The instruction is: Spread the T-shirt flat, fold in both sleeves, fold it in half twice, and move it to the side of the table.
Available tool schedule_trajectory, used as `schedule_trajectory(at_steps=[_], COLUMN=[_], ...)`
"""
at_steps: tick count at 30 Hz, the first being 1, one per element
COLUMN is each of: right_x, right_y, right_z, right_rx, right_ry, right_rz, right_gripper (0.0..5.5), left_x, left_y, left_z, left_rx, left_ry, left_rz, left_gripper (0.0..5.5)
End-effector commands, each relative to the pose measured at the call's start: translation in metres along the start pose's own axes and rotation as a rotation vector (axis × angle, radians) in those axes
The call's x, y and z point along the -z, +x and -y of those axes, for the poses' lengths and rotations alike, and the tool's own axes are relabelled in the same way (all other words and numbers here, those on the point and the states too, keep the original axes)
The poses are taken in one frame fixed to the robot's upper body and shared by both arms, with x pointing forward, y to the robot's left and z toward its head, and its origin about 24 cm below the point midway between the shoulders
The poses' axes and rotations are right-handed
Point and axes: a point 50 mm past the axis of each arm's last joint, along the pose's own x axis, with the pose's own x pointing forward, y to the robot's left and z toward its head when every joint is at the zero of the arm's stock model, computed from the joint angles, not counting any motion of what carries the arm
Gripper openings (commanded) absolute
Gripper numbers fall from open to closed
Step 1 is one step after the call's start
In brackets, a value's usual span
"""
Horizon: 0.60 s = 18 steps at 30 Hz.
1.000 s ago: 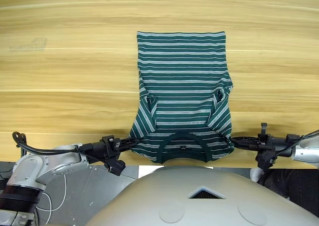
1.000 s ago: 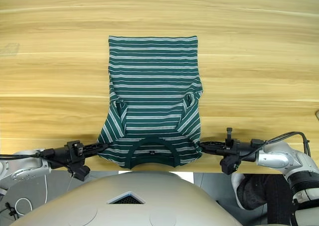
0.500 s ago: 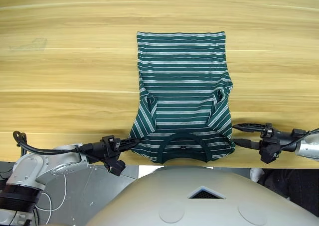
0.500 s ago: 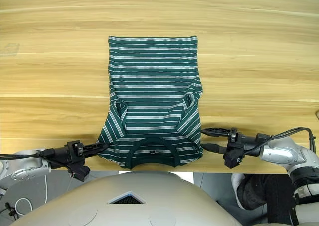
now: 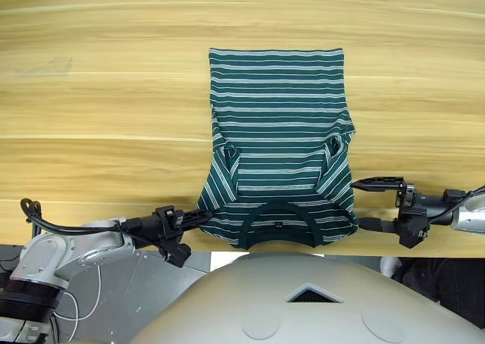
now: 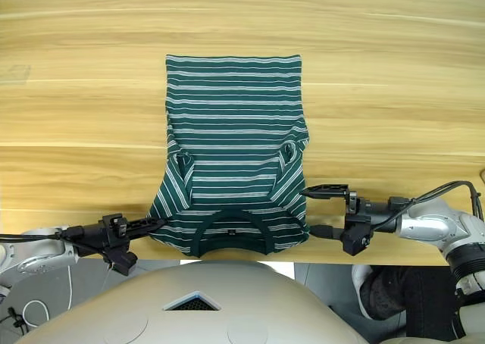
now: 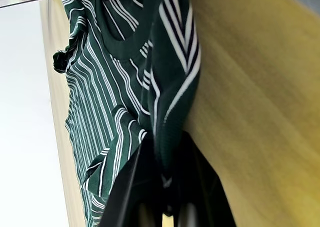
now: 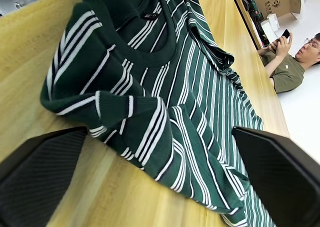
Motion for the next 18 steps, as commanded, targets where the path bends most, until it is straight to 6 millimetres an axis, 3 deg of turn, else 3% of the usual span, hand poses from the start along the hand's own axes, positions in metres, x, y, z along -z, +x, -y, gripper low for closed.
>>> schedule_trajectory(at_steps=[1, 6, 18], right_x=[0.002, 0.000, -0.002], right_y=[0.000, 0.003, 0.008], right_z=[-0.019, -0.022, -0.028], right_rx=[-0.158, -0.166, -0.170], right_ry=[0.048, 0.063, 0.107], right_rz=[-0.033, -0.027, -0.018], right_gripper=[5.40, 5.40, 2.97], left_x=[0.000, 0.000, 0.001], left_y=[0.002, 0.003, 0.006], left_z=[0.010, 0.009, 0.006], left_rx=[0.063, 0.061, 0.056], left_ry=[-0.009, -0.009, -0.004], left_rz=[-0.014, -0.014, -0.010], left_gripper=[0.04, 0.04, 0.04])
